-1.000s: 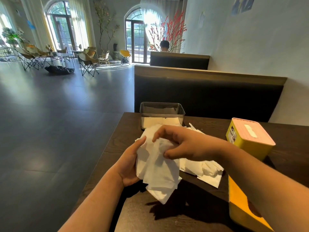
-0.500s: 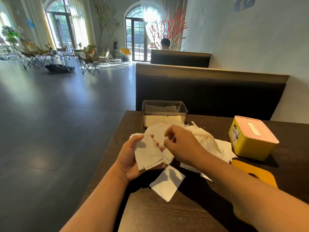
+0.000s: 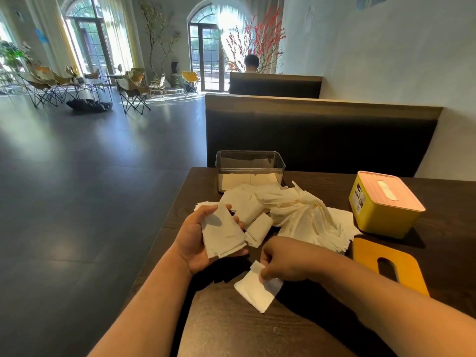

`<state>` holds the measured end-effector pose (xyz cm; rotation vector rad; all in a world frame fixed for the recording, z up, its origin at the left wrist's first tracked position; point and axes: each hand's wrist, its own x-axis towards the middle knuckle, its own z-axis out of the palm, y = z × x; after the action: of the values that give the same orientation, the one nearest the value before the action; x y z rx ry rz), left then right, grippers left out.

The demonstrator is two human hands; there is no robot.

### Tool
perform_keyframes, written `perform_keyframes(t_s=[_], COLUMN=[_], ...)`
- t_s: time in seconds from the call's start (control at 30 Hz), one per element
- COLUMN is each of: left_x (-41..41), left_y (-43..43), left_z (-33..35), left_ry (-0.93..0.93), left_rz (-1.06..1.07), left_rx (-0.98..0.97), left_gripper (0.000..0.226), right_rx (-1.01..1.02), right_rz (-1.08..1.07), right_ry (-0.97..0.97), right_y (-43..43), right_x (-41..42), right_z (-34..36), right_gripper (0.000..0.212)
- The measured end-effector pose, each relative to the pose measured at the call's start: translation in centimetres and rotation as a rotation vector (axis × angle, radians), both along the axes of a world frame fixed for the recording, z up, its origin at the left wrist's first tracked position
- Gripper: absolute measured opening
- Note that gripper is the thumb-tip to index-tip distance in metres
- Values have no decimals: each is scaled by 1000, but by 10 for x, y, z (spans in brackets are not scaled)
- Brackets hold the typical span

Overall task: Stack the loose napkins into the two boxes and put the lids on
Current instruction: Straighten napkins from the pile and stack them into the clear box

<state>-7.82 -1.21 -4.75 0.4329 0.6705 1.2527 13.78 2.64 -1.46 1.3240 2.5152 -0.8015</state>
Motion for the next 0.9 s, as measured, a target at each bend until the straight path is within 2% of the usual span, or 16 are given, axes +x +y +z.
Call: perform_keyframes(t_s=[0.07, 0.17, 0.23, 0.33, 0.43, 0.53, 0.67, 0.77, 0.83, 0.9], left_x=[0, 3, 4, 7, 12, 13, 8, 7, 6, 5], left_y=[0, -1, -1, -2, -6, -8, -5, -4, -5, -4], left_z=[1, 1, 0, -2, 2, 2, -6, -4, -3, -2], left_ry=[11, 15, 52, 122, 138, 102, 18, -32, -36, -68], left_rz=[3, -17, -35, -99, -171, -231, -295, -257, -216, -155], left_rx=[-10, 5, 14, 9, 44, 44, 65, 47, 40, 20], left_gripper=[48, 47, 49, 57, 46, 47, 74, 92, 100, 104], right_rx=[-40, -102, -167, -264, -357, -237, -9, 63, 90, 157], right_rz=[-14, -37, -16, 43, 131, 244, 277, 197, 125, 7], right_ry=[109, 320, 393, 473, 490, 452, 432, 473, 526, 593], right_y=[1, 4, 7, 13, 15, 16, 28, 41, 48, 59], right_x=[4, 13, 16, 11, -4, -26, -53, -59, -61, -57], right_z=[3, 21, 40, 64, 78, 81, 67, 54, 46, 42], right_gripper=[15, 13, 15, 35, 57, 67, 87, 95, 86, 58])
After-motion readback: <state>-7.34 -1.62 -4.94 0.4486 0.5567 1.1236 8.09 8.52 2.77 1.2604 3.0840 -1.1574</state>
